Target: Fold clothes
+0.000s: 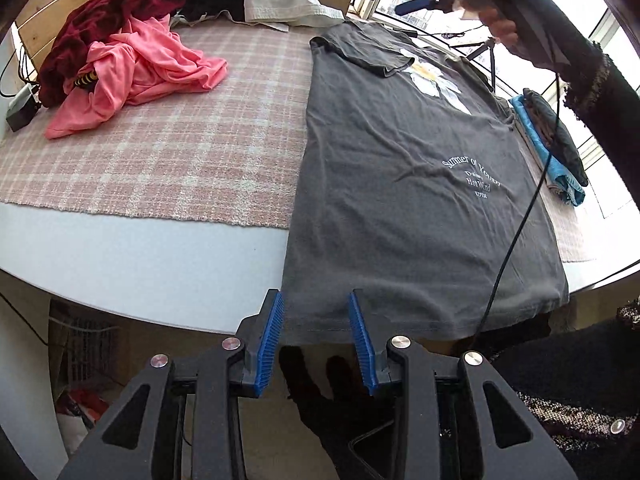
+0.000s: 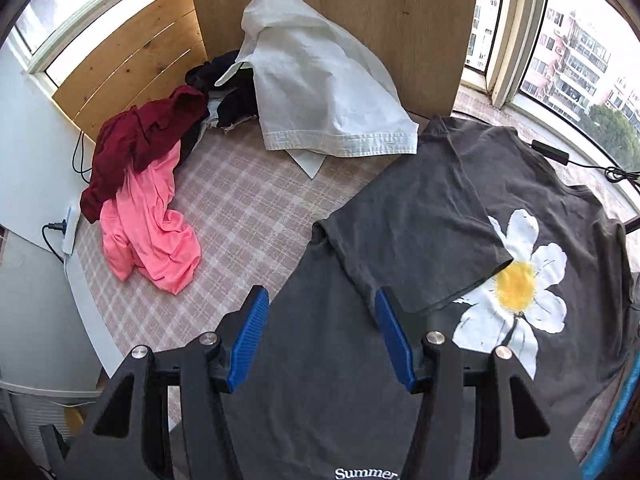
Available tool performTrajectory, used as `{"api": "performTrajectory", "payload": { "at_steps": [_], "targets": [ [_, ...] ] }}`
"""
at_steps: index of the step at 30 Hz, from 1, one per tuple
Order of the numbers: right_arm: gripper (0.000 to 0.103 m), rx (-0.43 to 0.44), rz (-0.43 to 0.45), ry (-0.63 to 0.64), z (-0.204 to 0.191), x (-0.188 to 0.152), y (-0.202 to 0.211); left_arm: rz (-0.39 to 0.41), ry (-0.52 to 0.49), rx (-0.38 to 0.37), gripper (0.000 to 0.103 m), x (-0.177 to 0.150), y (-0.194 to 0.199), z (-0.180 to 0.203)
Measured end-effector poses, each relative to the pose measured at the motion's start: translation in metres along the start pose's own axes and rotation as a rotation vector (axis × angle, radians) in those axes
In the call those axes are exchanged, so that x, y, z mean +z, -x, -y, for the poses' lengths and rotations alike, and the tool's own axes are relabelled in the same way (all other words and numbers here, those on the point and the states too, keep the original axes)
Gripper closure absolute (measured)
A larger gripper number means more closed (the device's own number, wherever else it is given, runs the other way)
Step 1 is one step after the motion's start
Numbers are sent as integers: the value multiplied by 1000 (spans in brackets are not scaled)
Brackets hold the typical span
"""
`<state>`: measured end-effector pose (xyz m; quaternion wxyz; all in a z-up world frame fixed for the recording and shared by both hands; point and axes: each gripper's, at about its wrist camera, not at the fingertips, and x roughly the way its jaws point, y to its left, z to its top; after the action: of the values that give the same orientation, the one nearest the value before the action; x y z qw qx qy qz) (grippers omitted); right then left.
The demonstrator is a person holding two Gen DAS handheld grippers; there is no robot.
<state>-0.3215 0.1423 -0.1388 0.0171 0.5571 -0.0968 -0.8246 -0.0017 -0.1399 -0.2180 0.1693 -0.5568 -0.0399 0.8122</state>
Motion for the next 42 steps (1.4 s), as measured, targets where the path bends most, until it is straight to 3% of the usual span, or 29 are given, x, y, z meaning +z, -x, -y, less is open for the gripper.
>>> {"api": "performTrajectory", "payload": {
  "at_steps": [3, 7, 13, 18, 25, 28, 30, 31, 35, 42],
  "targets": [
    [48, -13, -71, -71, -12, 25, -52, -18, -12, -20, 70, -1, 0, -9],
    [48, -113, -132, -67, -27, 43, -92, -15, -25, -52, 70, 1, 4, -19],
    [48, -209, -190, -77, -29, 52, -119, -23, -45, -95, 70, 4, 0, -26],
    [48, -219, -253, -78, -28, 43, -137, -55, -82, -132, 67, 4, -9, -25],
    [49, -226, -227, -77, -31, 33, -135, -116, -97, -168, 66, 9, -32, -24],
    [57, -231, -213, -72, -35, 27, -129, -126, -118, -202, 72, 9, -36, -19],
    [67, -236, -208, -58, -36, 23, -125, -130, -133, -200, 92, 7, -40, -18],
    [73, -232, -209, -48, -34, 19, -123, -129, -129, -203, 98, 7, -41, -19],
    [88, -159, -207, -79, -18, 9, -112, -90, -90, -230, 100, 10, -35, -22],
    [91, -2, -146, -168, 6, -12, -81, -36, -128, -225, 100, 12, -9, 4]
  ]
}}
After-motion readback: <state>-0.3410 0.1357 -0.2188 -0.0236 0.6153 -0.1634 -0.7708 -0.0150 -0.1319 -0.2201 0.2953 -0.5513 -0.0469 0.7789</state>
